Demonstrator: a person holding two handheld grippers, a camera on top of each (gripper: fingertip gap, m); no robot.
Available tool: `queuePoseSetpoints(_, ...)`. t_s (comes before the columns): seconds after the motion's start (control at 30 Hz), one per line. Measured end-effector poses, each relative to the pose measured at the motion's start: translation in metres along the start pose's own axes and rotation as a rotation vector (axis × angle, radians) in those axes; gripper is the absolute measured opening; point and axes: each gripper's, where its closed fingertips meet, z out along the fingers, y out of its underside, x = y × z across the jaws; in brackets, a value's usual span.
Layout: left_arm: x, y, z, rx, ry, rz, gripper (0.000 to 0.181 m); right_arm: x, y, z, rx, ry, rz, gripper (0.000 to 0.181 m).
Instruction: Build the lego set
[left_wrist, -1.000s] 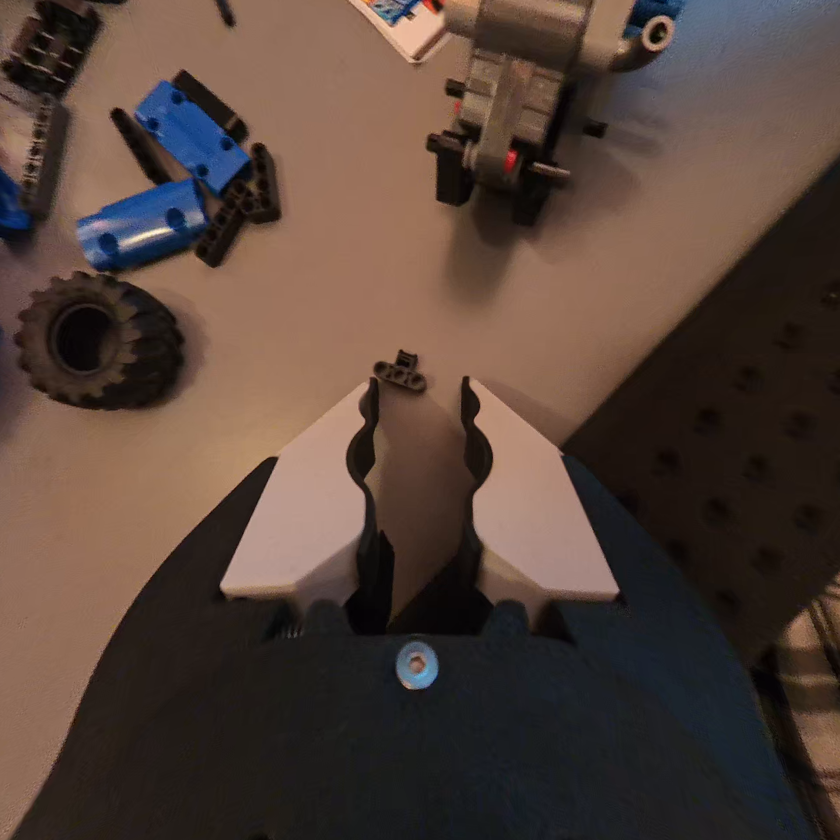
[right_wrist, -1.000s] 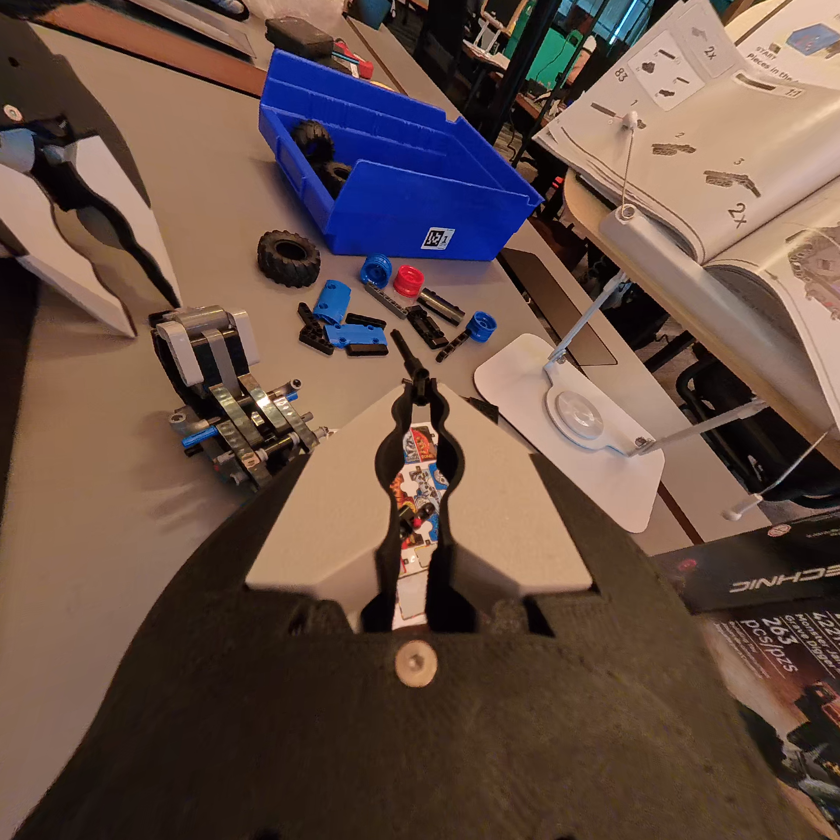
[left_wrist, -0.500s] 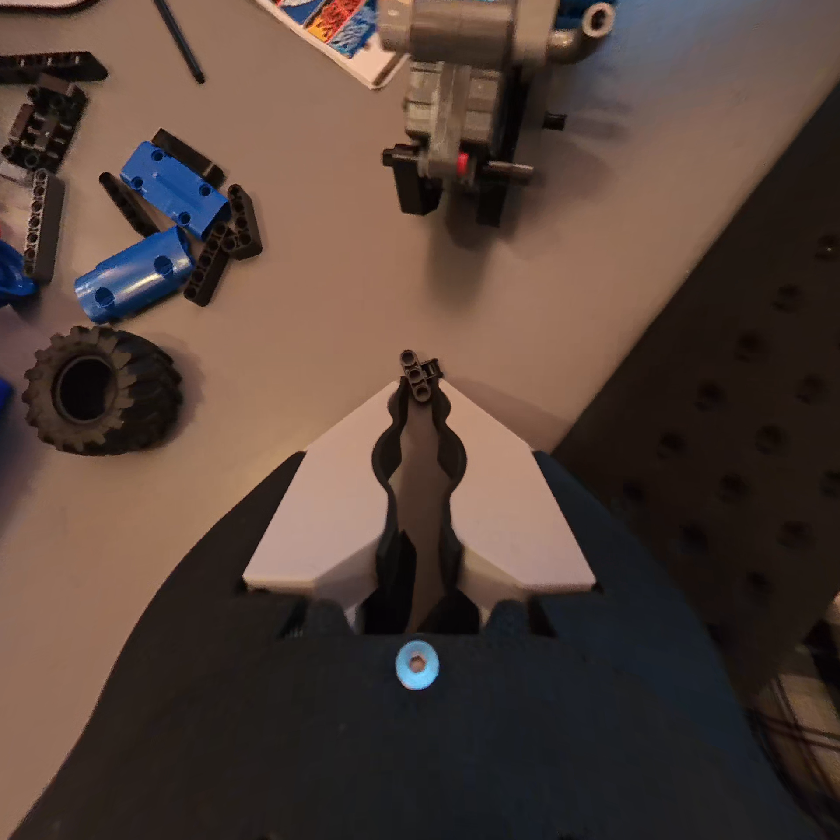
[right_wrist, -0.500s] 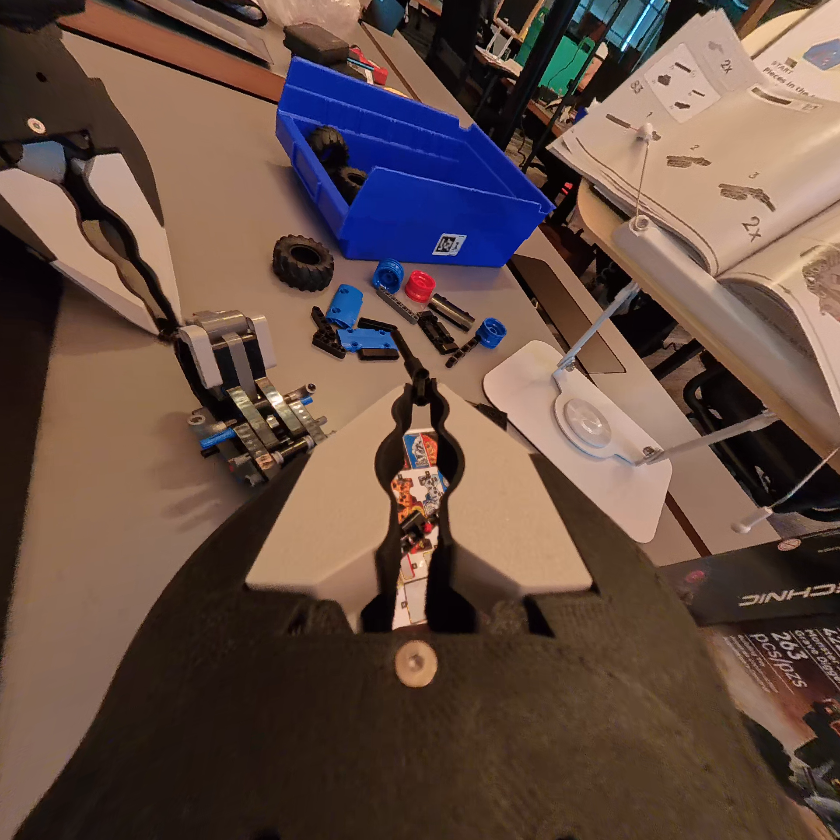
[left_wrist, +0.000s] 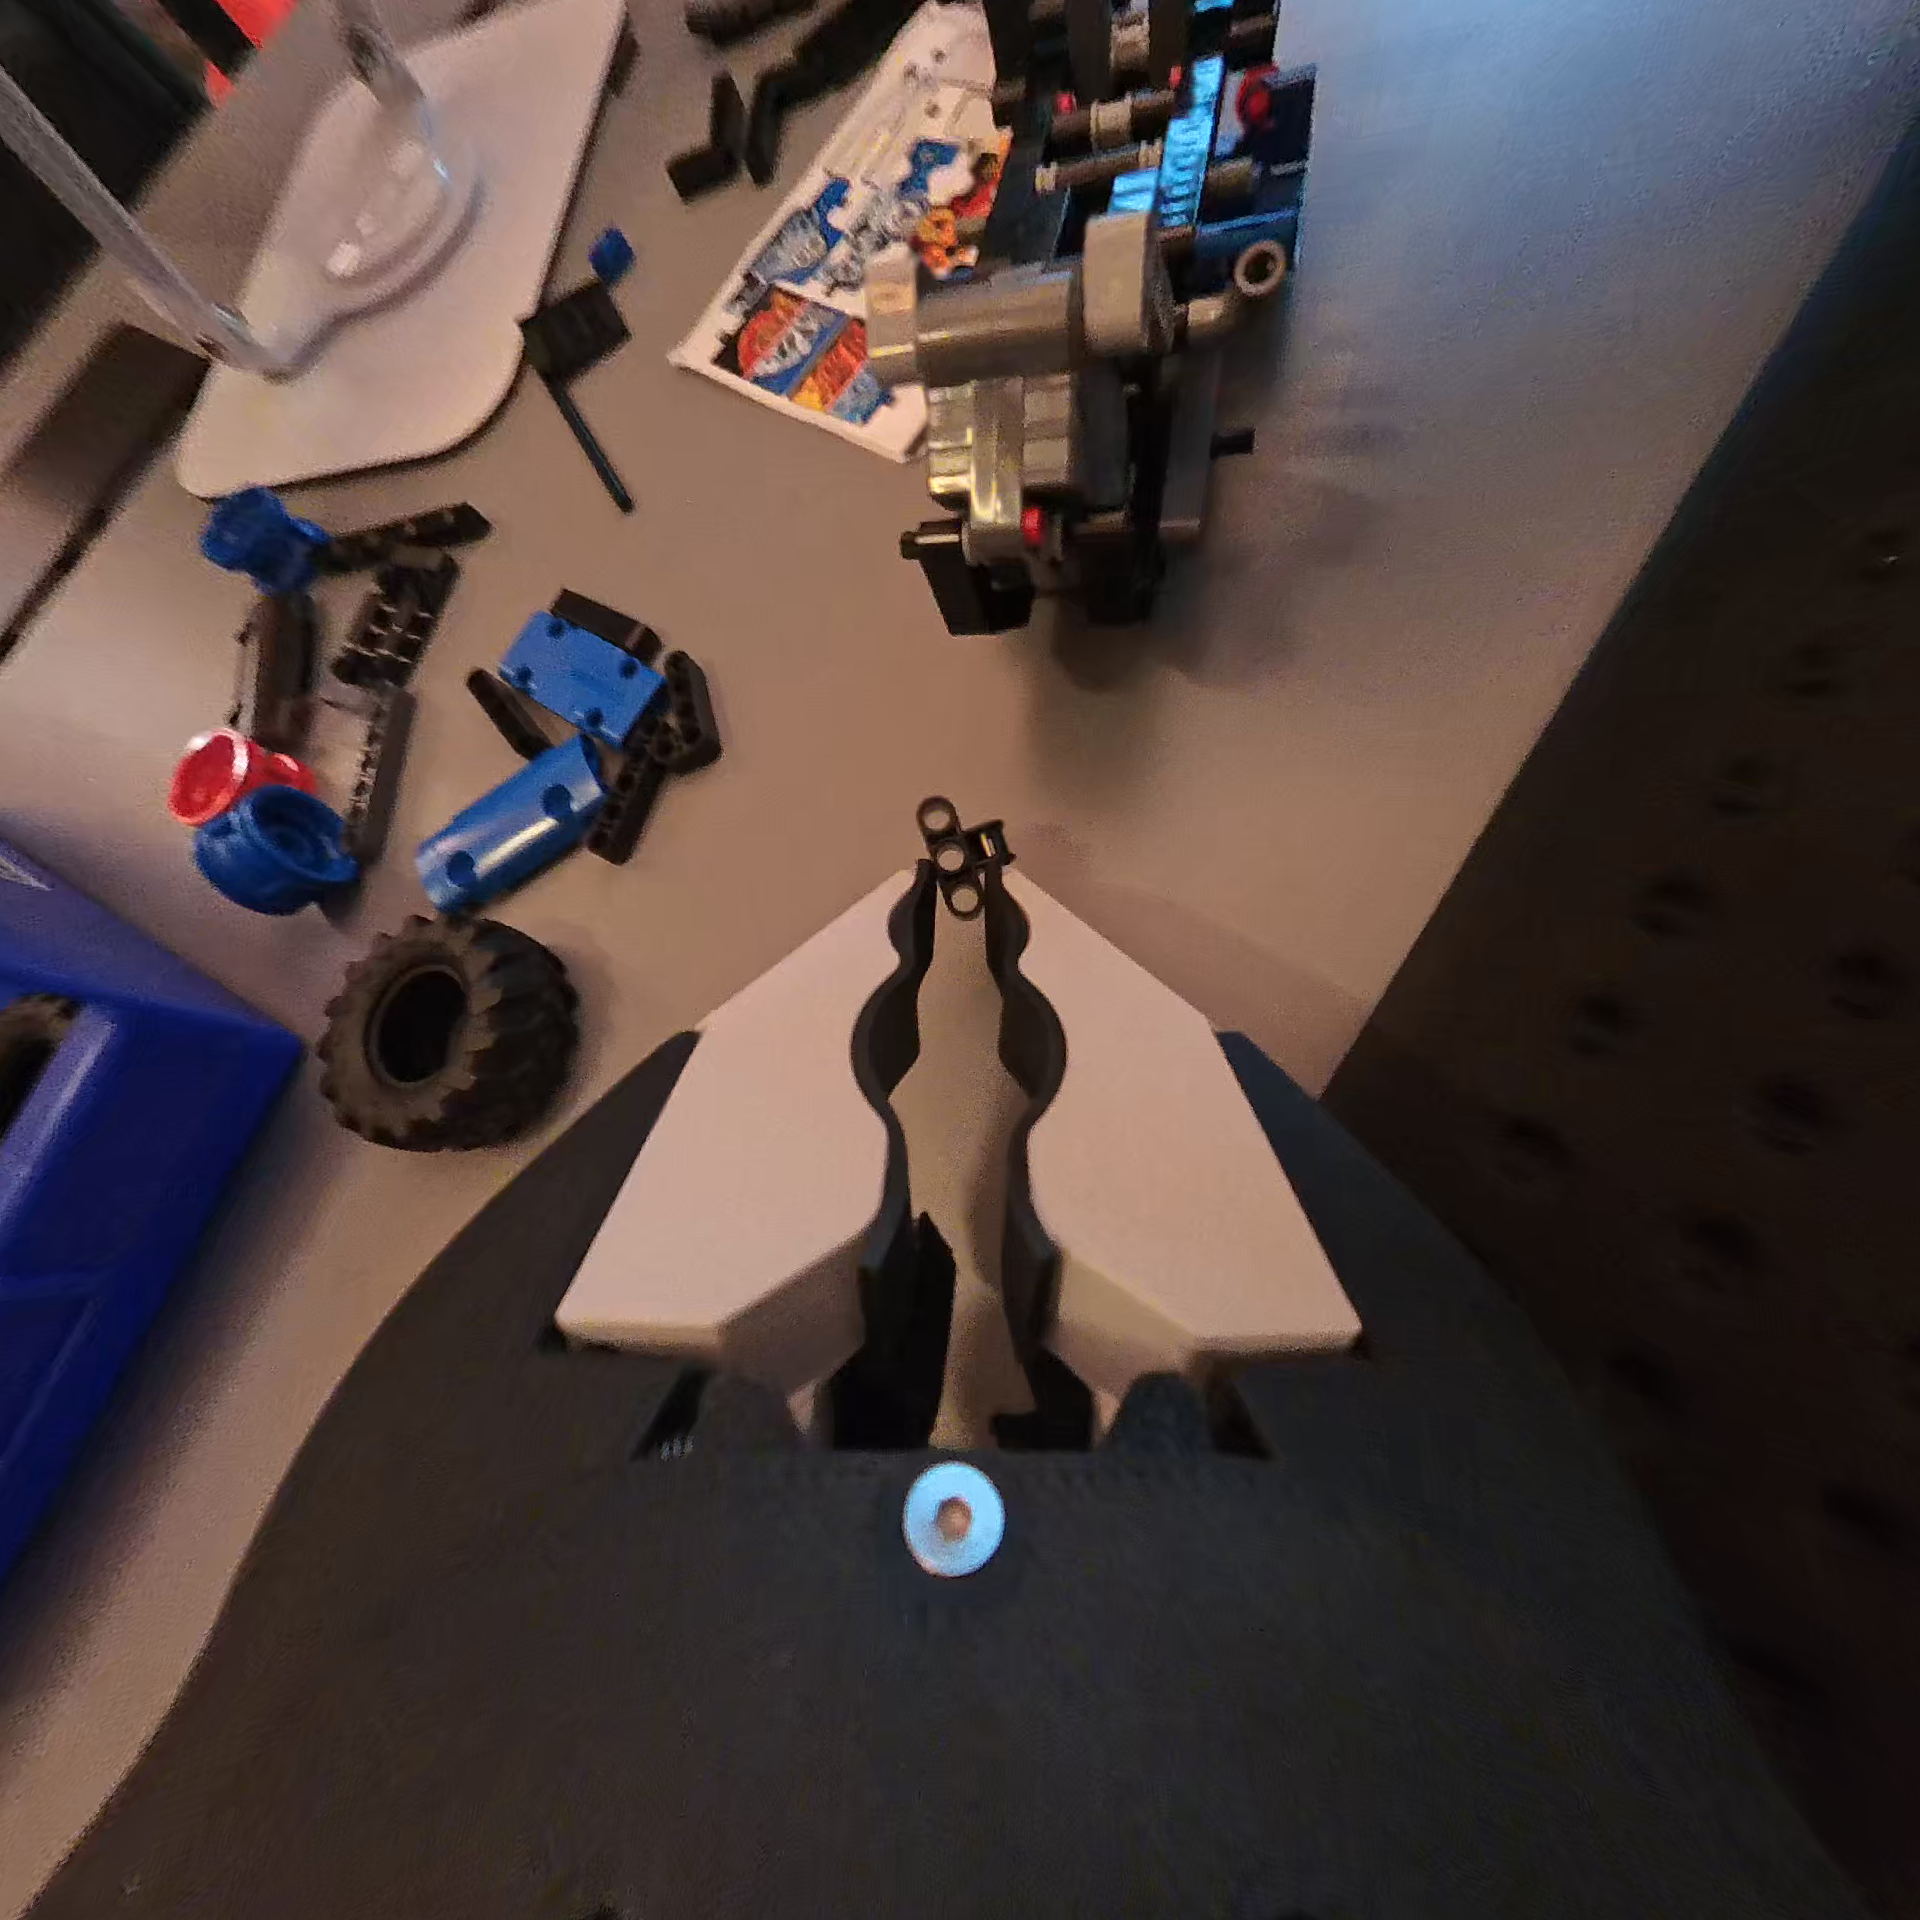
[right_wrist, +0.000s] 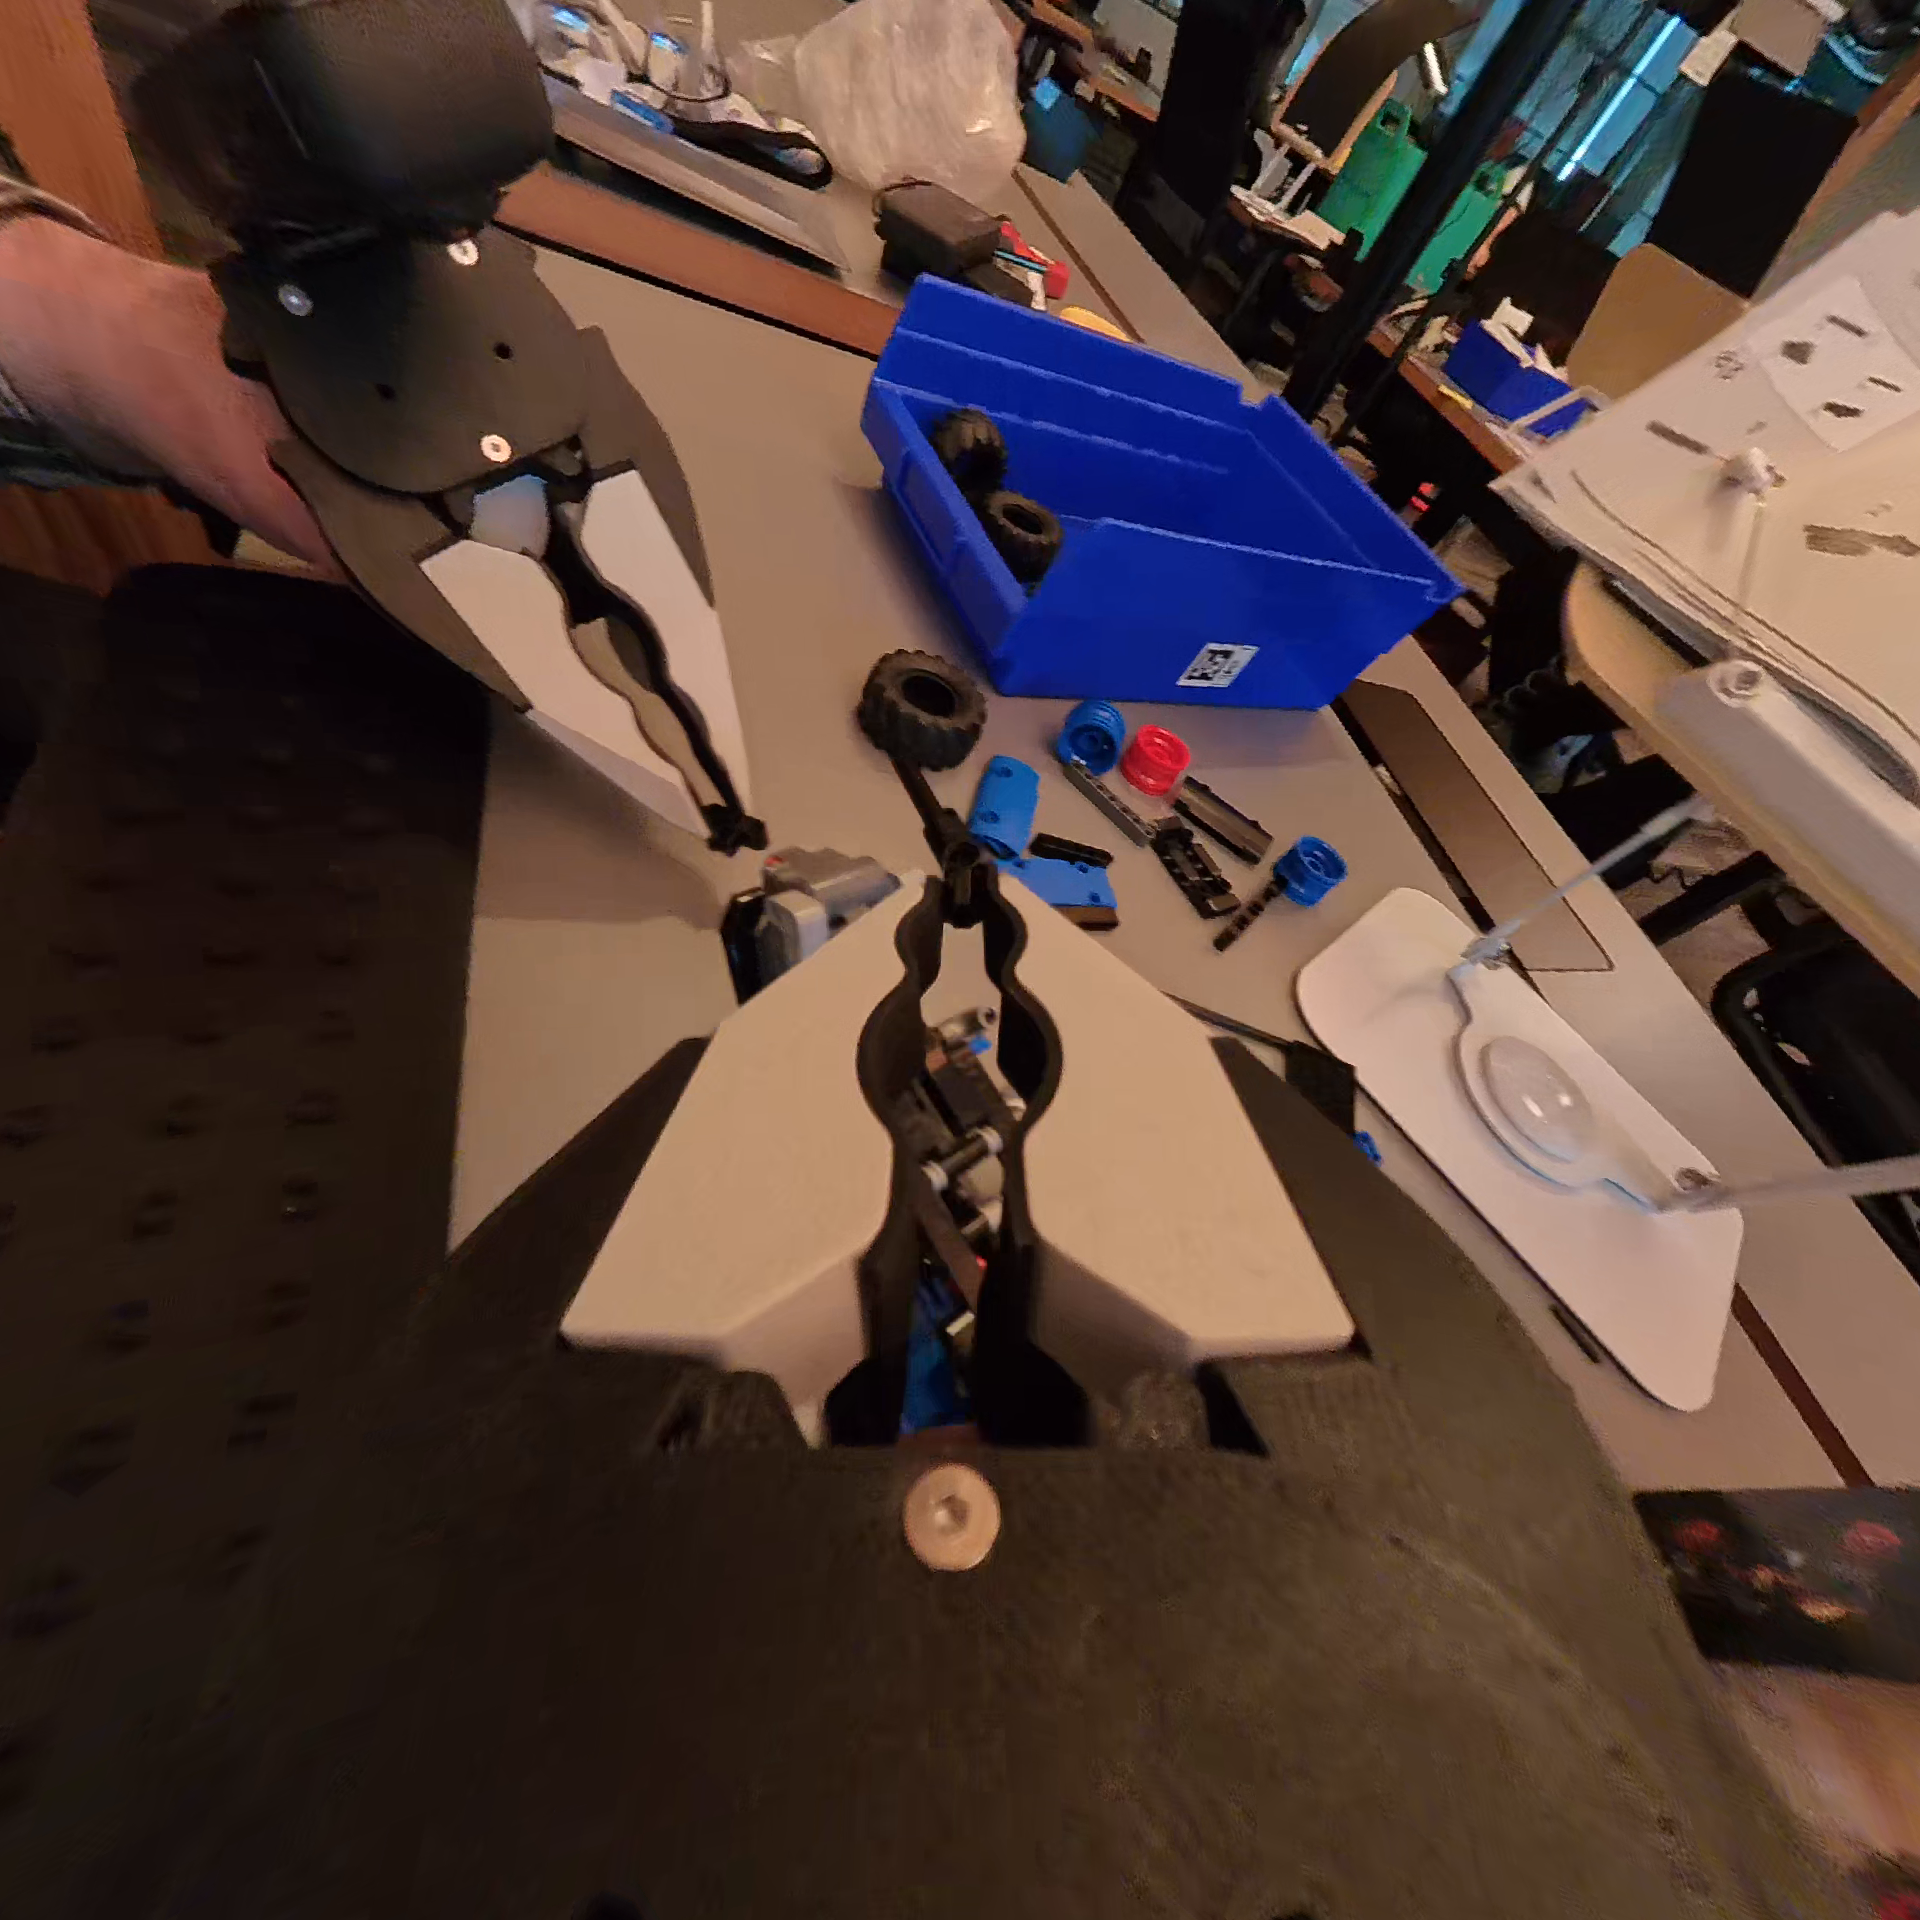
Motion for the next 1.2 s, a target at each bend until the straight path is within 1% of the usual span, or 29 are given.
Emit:
queuePoseSetpoints(0.13,-0.002,-0.010,-0.008,0.098,-0.058,0.018,0.008,-0.022,-0.005,0.012,-0.022,-0.037,-0.040,0.005)
queuePoseSetpoints(0.3,-0.001,-0.020,-0.020,0.205,-0.123,0.055,0.007,-0.044,0.001,0.028,-0.079,-0.068,-0.097,0.005)
queuePoseSetpoints(0.4,-0.002,-0.022,-0.023,0.227,-0.146,0.057,0.008,-0.049,0.007,0.035,-0.118,-0.063,-0.144,0.005)
queuePoseSetpoints(0.67,-0.007,-0.022,-0.024,0.247,-0.152,0.036,0.008,-0.042,0.006,0.037,-0.078,-0.054,-0.098,0.005)
queuePoseSetpoints(0.8,-0.008,-0.020,-0.019,0.225,-0.129,0.021,0.008,-0.037,0.008,0.035,-0.064,-0.041,-0.078,0.005)
queuePoseSetpoints(0.87,-0.003,-0.013,-0.012,0.160,-0.063,0.014,0.008,-0.035,0.008,0.033,-0.058,-0.038,-0.068,0.005)
queuePoseSetpoints(0.93,-0.002,-0.004,-0.006,0.096,-0.028,0.013,0.008,-0.032,0.009,0.032,-0.056,-0.032,-0.063,0.005)
queuePoseSetpoints(1.03,0.006,0.004,0.001,0.024,0.086,-0.035,0.008,-0.030,0.012,0.031,-0.058,-0.026,-0.056,0.005)
queuePoseSetpoints(1.1,0.002,0.007,0.003,-0.005,0.078,0.000,0.008,-0.028,0.014,0.029,-0.062,-0.022,-0.053,0.004)
queuePoseSetpoints(1.2,0.003,0.019,0.007,-0.064,0.139,0.005,0.009,-0.025,0.016,0.027,-0.065,-0.018,-0.048,0.004)
